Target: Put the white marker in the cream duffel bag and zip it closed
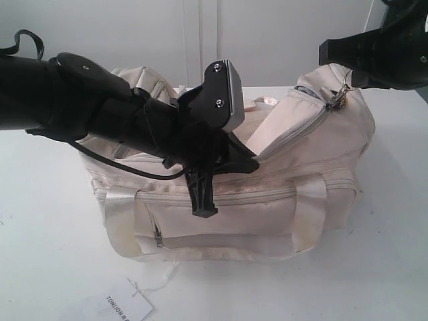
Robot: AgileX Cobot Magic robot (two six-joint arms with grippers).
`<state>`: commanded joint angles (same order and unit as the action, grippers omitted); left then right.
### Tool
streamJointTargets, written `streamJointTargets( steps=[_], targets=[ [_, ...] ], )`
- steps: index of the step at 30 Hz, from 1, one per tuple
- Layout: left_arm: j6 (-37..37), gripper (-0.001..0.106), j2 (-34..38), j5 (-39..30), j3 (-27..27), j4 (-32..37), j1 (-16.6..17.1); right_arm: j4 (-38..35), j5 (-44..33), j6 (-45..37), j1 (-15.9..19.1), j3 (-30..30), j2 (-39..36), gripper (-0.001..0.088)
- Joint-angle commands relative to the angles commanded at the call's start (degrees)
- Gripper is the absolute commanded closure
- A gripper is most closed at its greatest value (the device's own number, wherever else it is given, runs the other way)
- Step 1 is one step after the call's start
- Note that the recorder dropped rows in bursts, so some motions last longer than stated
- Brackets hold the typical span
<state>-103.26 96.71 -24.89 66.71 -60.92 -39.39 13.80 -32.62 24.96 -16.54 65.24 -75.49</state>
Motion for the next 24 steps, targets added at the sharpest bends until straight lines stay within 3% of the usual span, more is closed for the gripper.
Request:
streamJointTargets(
  steps=[24],
  targets=[
    [1.30,0.105,0.00,-7.28,0.00,9.20,0.00,2.32,19.44,2.23,0.09,0.00,-8.75,0.0868]
  ],
)
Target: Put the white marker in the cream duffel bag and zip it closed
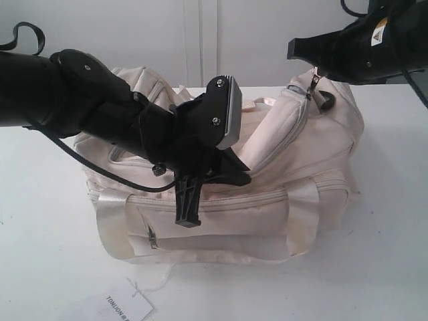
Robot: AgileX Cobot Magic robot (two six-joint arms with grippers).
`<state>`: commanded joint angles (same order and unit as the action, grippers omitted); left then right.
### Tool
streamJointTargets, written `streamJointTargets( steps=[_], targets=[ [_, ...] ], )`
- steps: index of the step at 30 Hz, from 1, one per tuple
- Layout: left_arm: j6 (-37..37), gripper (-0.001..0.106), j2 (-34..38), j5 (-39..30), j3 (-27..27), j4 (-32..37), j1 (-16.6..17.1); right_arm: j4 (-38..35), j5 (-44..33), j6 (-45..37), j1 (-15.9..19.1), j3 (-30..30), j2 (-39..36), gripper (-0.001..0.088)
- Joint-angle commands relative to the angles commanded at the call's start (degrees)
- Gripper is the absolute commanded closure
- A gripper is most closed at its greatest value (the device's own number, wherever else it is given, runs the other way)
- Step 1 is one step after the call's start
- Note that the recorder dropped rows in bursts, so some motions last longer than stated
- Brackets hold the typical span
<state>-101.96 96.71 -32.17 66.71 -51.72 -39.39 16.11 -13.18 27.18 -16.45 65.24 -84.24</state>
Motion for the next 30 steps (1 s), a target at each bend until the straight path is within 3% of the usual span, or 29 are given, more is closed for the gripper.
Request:
streamJointTargets(
  steps=[15,22,30],
  targets=[
    [0.11,0.105,0.00,-2.22,0.00,2.14,0.00,10.52,9.73,-0.58,0.00,0.00,-3.18,0.0868],
    [0.26,0.105,0.00,-0.55,0.00,2.11,0.00,9.09,9.51,0.05,-0.19,0.00,-2.62,0.0868],
    [0.26,0.105,0.00,5.62,0.00,-1.23,0.00,4.38,2.93,0.18,-0.32,0.00,0.15,0.0868]
  ],
)
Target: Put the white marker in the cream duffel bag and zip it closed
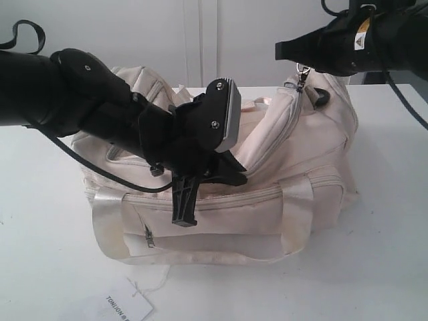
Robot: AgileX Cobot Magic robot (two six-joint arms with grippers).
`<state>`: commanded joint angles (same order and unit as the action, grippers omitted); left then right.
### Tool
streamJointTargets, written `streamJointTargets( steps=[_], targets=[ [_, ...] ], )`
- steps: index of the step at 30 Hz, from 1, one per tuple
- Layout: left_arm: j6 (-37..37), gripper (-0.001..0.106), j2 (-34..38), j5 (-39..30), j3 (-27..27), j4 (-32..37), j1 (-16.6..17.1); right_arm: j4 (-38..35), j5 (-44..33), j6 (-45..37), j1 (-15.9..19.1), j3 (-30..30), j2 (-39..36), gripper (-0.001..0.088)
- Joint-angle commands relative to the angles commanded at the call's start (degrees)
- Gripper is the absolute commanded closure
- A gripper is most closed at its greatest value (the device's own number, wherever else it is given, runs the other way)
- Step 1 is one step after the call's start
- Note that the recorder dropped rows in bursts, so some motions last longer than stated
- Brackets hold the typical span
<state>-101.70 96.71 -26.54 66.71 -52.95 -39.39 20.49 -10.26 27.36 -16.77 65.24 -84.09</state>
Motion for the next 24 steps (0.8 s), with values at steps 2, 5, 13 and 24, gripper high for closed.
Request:
streamJointTargets(
  steps=[2,5,13,24],
  targets=[
    [0.00,0.105,0.00,1.84,0.00,-1.69,0.00,-1.59,-2.10,-0.37,-0.64,0.00,0.45,0.0868],
    [0.00,0.105,0.00,2.95,0.00,-3.65,0.00,-4.56,-5.69,-4.24,-2.05,0.00,0.54,0.0868],
    [0.00,0.102,0.00,2.69,0.00,-3.98,0.00,-25.18,-9.91,-24.08,-3.51,0.00,0.54,0.0868],
    [0.00,0.074,0.00,2.59,0.00,-3.98,0.00,-38.04,-15.96,-37.60,-3.51,0.00,0.54,0.0480]
  ],
)
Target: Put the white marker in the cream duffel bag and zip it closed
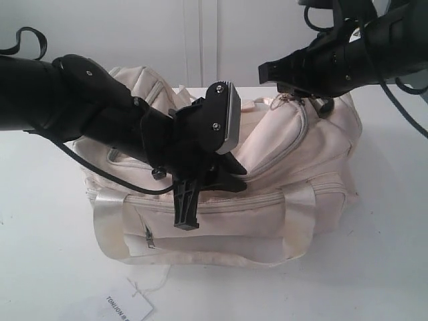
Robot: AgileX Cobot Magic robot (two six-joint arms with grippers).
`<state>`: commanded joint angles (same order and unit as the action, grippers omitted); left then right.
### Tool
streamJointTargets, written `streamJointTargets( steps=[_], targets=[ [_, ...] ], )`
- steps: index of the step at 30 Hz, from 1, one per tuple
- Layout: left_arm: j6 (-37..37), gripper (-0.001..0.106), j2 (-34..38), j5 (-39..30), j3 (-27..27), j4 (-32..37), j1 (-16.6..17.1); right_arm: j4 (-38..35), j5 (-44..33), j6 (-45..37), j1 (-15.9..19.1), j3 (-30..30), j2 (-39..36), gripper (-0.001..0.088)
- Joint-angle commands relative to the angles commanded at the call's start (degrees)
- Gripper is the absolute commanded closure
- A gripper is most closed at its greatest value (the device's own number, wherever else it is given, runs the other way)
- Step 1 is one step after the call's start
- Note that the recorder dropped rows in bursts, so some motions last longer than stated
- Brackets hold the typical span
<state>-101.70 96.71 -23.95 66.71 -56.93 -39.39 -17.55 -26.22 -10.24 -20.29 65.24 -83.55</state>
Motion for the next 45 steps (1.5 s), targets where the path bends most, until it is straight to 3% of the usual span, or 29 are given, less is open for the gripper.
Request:
streamJointTargets(
  steps=[7,12,20,24,29,32,34,35,36,37,39,42,45],
  targets=[
    [2.05,0.073,-0.12,1.54,0.00,0.00,0.00,0.00,-0.39,1.85,0.17,0.11,2.21,0.0462],
    [15.45,0.071,-1.35,8.47,0.11,0.00,0.00,0.00,-4.32,5.63,2.04,0.11,3.61,0.0462],
    [21.59,0.035,-3.07,8.95,0.11,0.00,0.00,-0.52,-10.21,5.75,4.32,0.22,4.21,0.0468],
    [23.61,0.033,-4.34,9.05,0.11,0.00,0.00,-0.52,-11.00,5.75,4.32,0.22,5.32,0.0558],
    [31.23,0.035,-8.07,7.97,0.11,0.40,0.00,-0.52,-12.92,5.75,4.32,0.22,6.24,0.0698],
    [34.06,0.040,-11.06,5.98,0.11,0.64,0.12,-0.52,-14.23,5.75,4.32,0.22,6.73,0.0796],
    [35.52,0.049,-12.70,4.42,0.11,0.89,0.44,-0.52,-15.18,5.75,4.32,0.22,7.11,0.0869],
    [38.28,0.063,-14.31,2.51,0.11,1.01,1.38,-0.52,-16.07,5.58,4.32,0.22,7.48,0.0868],
    [39.26,0.070,-14.86,1.76,0.11,1.01,1.86,-0.52,-16.34,5.47,4.32,0.22,7.49,0.0868],
    [42.18,0.087,-16.13,0.04,0.11,1.13,3.46,-0.52,-17.06,5.47,4.32,0.22,7.75,0.0868],
    [46.24,0.105,-17.55,-2.50,0.11,2.70,6.40,-0.41,-17.48,5.47,4.32,0.22,8.37,0.0868],
    [56.00,0.105,-19.29,-6.14,0.11,8.41,10.55,-0.16,-18.71,5.47,5.84,0.22,9.43,0.0868],
    [71.08,0.105,-21.64,-9.06,0.11,20.77,15.95,1.18,-22.95,5.47,10.85,0.22,9.78,0.0868]
  ],
)
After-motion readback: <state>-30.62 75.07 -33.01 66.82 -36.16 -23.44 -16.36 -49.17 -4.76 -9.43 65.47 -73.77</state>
